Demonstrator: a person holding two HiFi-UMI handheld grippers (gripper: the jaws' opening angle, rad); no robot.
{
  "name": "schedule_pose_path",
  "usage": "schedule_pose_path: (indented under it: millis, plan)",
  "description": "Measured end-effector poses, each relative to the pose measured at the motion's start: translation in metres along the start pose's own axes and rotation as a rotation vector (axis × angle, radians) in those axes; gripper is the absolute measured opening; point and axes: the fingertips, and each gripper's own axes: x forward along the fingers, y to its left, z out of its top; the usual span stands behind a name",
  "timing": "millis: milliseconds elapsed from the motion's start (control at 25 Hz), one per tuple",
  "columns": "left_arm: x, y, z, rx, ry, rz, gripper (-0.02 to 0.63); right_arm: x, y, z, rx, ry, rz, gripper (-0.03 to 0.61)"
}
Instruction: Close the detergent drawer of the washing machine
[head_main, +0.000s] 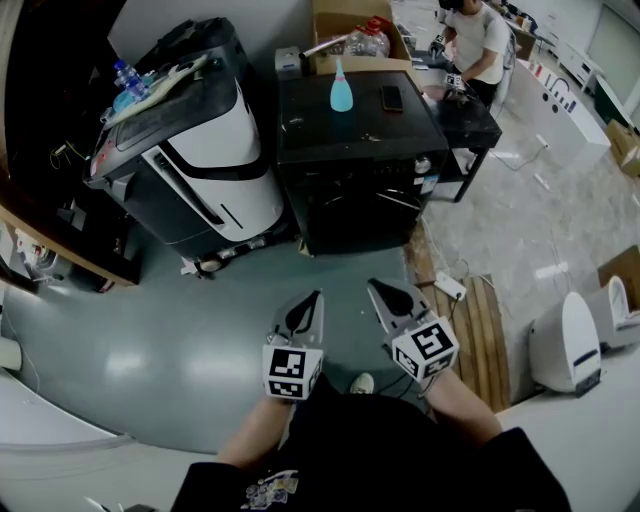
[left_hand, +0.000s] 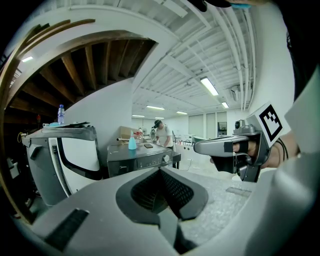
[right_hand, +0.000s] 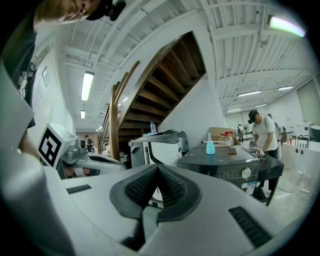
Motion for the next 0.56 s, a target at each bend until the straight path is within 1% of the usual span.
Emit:
schedule_pose_path:
  millis: [80,240,560]
  plan:
    - [-0.0006,-0.0009,0.0017,0.004,-0.003,-0.002,0.003,-0.0015,0.0007,0.0024,0.008,0.014,-0.009,-0.003]
    - [-0.0025,-0.0024,0.0041,0.01,-0.005,-0.003,0.003,-0.0024,0.0005,0.0026,-0.007,-0.009,-0.002,-0.002]
    - [-0.0017,-0.0014,0.0028,0.006,-0.003,0.0,0.003,-0.0012,0.0016,0.0007,-0.001,-0.01,-0.001,-0.002]
